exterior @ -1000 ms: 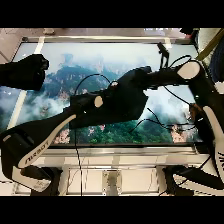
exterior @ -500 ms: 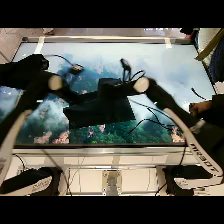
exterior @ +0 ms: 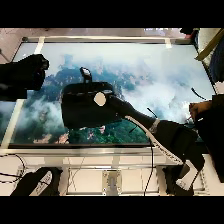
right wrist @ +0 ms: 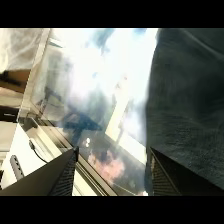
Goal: Fold the clothes and pants, and hang the long-sleeved shirts on hangers.
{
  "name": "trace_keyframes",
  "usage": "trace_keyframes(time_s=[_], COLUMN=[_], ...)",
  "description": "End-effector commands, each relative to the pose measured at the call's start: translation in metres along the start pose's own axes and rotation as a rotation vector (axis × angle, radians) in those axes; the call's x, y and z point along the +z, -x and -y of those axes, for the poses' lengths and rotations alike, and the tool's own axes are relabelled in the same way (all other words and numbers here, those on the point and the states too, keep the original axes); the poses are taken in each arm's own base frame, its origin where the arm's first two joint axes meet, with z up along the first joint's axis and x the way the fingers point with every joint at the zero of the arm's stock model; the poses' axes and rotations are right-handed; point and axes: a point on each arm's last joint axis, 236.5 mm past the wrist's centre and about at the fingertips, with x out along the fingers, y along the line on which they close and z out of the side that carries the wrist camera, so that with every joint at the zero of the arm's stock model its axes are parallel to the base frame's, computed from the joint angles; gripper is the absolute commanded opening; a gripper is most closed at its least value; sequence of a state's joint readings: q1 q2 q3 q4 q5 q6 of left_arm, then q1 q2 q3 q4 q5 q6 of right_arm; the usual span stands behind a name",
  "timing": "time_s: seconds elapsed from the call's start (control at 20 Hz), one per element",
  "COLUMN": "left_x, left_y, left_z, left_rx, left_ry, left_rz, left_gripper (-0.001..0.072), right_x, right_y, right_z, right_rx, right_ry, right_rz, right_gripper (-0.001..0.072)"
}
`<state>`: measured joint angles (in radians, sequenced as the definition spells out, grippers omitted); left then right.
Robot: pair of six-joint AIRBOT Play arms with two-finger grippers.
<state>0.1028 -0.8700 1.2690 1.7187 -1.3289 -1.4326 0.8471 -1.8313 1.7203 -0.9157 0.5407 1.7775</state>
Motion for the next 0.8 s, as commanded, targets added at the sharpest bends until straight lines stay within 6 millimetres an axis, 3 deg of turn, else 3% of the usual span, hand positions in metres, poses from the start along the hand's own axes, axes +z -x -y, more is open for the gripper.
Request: trace_keyframes(time_s=[0.0, 0.1, 0.25, 0.3, 0.35, 0.4, 0.55, 0.6, 0.75], left_x=[-0.005, -0.008, -0.008, -0.008, -0.008, -0.008, -0.008, -0.008, -0.008], left_y=[0.009, 0.009, 0.009, 0.009, 0.009, 0.009, 0.008, 0.008, 0.008], left_z=[-0.01, -0.01, -0.01, -0.01, -0.01, -0.01, -0.01, -0.01, -0.01], left_rx=[0.019, 0.016, 0.017, 0.017, 0.017, 0.017, 0.016, 0.016, 0.016], left_ry=[0.04, 0.04, 0.04, 0.04, 0.04, 0.04, 0.04, 0.04, 0.043], left_rz=[0.008, -0.007, -0.007, -0.006, -0.006, -0.007, -0.009, -0.009, -0.009], left_gripper=[0.0021, 0.0021, 0.0021, 0.0021, 0.0021, 0.0021, 0.0021, 0.0021, 0.0021], right_x=[-0.008, 0.003, 0.05, 0.061, 0.064, 0.06, 0.062, 0.071, 0.062], right_y=[0.003, 0.045, 0.149, 0.182, 0.209, 0.226, 0.221, 0.219, 0.207], right_z=[0.007, 0.057, 0.148, 0.174, 0.198, 0.217, 0.23, 0.237, 0.276], right_rx=[-0.036, -0.189, -0.505, -0.587, -0.633, -0.623, -0.244, -0.123, -0.013], right_ry=[0.042, 0.102, 0.157, 0.145, 0.084, -0.007, -0.27, -0.373, -0.486], right_rz=[-0.085, -0.18, -0.217, -0.222, -0.247, -0.282, -0.271, -0.227, -0.24], right_gripper=[0.0502, 0.0502, 0.0503, 0.0521, 0.0616, 0.0618, 0.0632, 0.0688, 0.0688])
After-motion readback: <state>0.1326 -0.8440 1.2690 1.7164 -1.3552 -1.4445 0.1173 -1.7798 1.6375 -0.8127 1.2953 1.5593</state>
